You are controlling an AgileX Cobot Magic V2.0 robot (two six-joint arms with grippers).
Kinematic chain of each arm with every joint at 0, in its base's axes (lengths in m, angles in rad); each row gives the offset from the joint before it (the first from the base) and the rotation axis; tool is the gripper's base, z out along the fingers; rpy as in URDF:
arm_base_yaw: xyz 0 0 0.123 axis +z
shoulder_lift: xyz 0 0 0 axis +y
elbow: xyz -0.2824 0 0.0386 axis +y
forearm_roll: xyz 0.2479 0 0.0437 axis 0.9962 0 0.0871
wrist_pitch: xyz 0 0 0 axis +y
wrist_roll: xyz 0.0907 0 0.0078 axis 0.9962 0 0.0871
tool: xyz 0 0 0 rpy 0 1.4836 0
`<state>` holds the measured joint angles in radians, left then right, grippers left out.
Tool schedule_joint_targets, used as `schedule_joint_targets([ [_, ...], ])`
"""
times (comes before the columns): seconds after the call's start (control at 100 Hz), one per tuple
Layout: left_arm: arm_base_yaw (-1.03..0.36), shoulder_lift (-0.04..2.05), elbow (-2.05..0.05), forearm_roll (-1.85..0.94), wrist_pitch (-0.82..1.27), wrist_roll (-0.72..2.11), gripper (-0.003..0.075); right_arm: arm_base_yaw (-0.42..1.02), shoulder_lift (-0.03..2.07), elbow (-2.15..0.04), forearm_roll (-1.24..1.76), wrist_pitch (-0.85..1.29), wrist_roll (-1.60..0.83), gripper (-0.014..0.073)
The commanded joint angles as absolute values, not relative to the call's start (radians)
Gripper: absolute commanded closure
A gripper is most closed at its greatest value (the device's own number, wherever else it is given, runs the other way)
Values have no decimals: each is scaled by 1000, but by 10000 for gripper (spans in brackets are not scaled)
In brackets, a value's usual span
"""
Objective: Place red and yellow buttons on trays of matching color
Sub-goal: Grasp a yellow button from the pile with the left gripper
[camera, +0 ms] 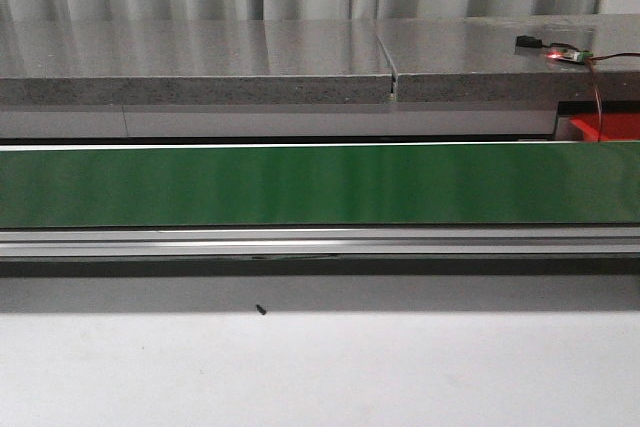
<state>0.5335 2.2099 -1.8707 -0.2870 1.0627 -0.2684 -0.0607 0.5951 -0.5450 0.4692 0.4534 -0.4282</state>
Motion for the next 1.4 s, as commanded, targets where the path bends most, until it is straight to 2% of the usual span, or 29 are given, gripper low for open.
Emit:
schedule_joint_targets([
  [0.0, 536, 2152, -1902, -304, 1034, -281, 185, -59, 592, -572, 488, 400, -438, 661],
  [0.11, 536, 2152, -1902, -304, 1020, -283, 223, -59, 592, -572, 488, 400, -438, 661],
  [0.4, 536, 2152, -1902, -304, 1019, -283, 440, -59, 592, -572, 488, 400, -438, 661],
  [0.54, 536, 2152, -1902, -304, 1015, -283, 485, -59, 592, -572, 488, 400, -438, 661],
  [0.69, 536, 2150, -1902, -304, 1015, -283, 512, -59, 592, -572, 488, 400, -438, 661],
  [0.92, 536, 2127, -1902, -302, 1013, -270, 512, -59, 592, -572, 488, 400, -438, 661],
  [1.22, 536, 2024, -1896, -241, 1035, -172, 512, -59, 592, -572, 488, 400, -438, 661],
  [1.39, 529, 1949, -1824, -239, 1029, -135, 512, -59, 592, -572, 488, 400, -438, 661],
])
